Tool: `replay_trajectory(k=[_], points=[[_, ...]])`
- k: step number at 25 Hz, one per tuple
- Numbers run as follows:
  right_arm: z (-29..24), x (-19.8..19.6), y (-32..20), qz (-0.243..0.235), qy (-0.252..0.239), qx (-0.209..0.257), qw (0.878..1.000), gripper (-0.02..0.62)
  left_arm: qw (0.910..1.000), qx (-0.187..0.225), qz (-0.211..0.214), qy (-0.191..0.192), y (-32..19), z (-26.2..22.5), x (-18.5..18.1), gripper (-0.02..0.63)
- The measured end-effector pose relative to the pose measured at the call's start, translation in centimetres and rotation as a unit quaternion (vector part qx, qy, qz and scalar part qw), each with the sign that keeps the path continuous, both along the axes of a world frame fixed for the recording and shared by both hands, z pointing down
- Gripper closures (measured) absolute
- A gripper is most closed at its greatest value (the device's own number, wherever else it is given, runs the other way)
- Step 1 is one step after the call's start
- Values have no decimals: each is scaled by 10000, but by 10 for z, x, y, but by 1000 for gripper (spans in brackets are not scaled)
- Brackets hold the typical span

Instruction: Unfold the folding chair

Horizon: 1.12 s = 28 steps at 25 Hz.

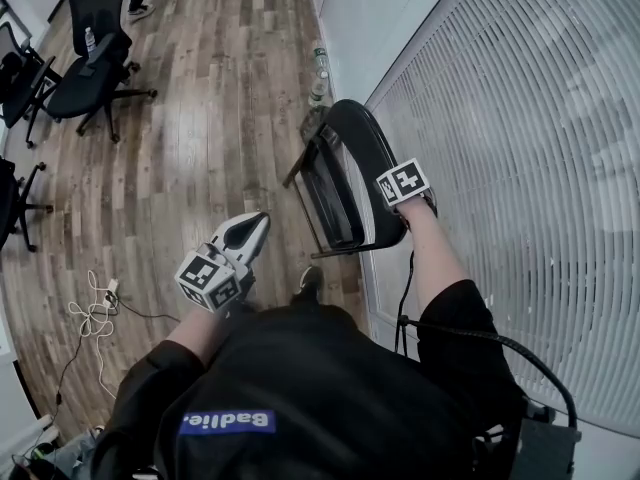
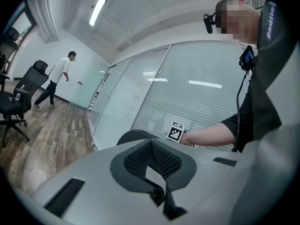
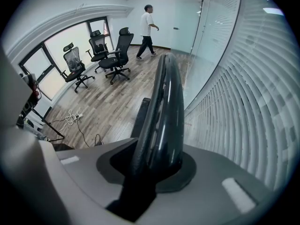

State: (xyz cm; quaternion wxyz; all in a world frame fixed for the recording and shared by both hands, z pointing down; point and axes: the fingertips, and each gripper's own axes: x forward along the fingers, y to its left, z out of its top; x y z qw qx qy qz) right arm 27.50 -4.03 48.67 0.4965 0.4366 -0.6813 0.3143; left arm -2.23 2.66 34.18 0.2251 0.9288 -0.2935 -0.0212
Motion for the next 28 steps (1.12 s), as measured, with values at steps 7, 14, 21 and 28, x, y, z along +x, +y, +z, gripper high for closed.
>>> replay_trajectory(k=[7, 14, 21, 28], points=[[2, 2, 1, -5, -12, 2, 10000, 499, 9997, -176, 191, -32, -7, 20, 29, 600], [2, 2, -2, -17, -13, -8, 10000, 499, 9990, -319, 326, -31, -18, 34, 51, 600], [1, 3, -4, -18, -25, -22, 10000, 499, 9980, -503, 389, -41, -26, 52, 68, 598], [-14, -10, -7, -24, 10, -39, 10000, 499, 9966, -638, 517, -10, -34, 50, 72, 598]])
